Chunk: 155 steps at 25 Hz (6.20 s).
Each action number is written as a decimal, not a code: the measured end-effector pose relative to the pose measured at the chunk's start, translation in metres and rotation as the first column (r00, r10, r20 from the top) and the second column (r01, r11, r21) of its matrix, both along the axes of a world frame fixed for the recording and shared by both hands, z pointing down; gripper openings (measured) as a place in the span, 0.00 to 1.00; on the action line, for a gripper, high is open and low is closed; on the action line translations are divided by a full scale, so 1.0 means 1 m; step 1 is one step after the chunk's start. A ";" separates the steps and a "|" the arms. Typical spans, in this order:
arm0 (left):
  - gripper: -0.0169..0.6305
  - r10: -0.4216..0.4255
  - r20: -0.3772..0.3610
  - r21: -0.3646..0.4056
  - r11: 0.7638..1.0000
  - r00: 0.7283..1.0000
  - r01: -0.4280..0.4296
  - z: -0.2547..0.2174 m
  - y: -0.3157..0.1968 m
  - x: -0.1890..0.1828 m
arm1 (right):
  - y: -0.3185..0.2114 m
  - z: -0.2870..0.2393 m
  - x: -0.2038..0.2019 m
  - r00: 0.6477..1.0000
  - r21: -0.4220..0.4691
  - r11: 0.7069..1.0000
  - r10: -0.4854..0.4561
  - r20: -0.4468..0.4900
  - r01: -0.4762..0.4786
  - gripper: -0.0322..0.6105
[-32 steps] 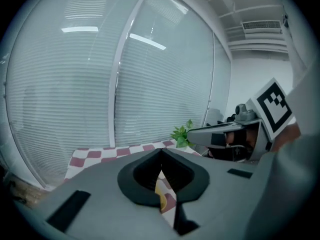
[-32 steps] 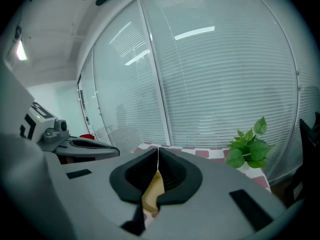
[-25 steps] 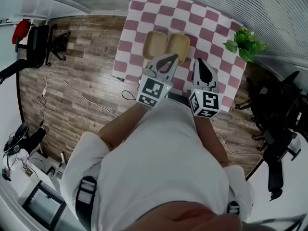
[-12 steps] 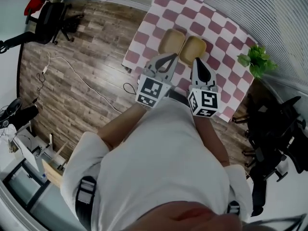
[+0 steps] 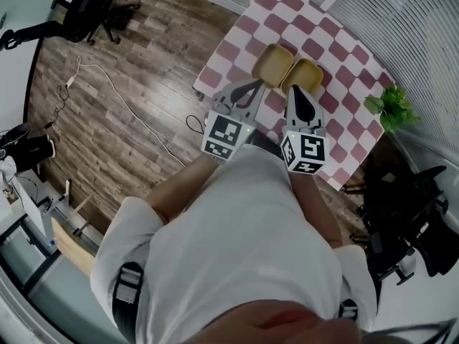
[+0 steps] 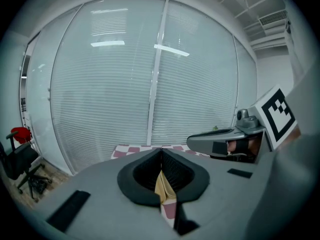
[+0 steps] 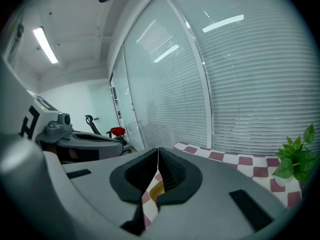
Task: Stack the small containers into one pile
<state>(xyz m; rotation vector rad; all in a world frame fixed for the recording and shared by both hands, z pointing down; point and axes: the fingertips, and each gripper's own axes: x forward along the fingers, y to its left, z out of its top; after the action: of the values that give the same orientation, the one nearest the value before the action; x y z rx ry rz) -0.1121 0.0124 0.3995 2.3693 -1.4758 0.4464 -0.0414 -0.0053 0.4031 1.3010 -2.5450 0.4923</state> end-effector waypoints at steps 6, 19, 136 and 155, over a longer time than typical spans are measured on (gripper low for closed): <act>0.16 0.016 -0.003 -0.009 1.000 1.000 -0.016 0.005 -0.007 0.000 | -0.003 0.000 -0.004 0.999 -0.009 1.000 -0.005 0.033 0.005 0.14; 0.18 0.027 0.033 -0.111 0.994 0.999 -0.023 0.061 -0.029 -0.016 | -0.013 0.037 -0.012 1.000 -0.085 0.996 0.001 -0.009 -0.001 0.21; 0.09 0.055 -0.036 -0.481 0.874 0.998 -0.065 0.223 -0.058 0.081 | -0.020 0.204 0.104 0.956 -0.472 0.836 0.285 -0.061 -0.280 0.17; 0.10 0.051 -0.010 -0.402 0.914 0.999 -0.051 0.204 -0.061 0.067 | -0.020 0.203 0.121 0.946 -0.440 0.842 0.317 -0.062 -0.311 0.22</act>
<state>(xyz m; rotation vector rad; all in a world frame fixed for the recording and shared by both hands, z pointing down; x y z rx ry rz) -0.0446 -0.0481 0.6036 2.0801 -1.1853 0.6914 0.0794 -0.0249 0.6062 1.5265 -2.0457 1.0804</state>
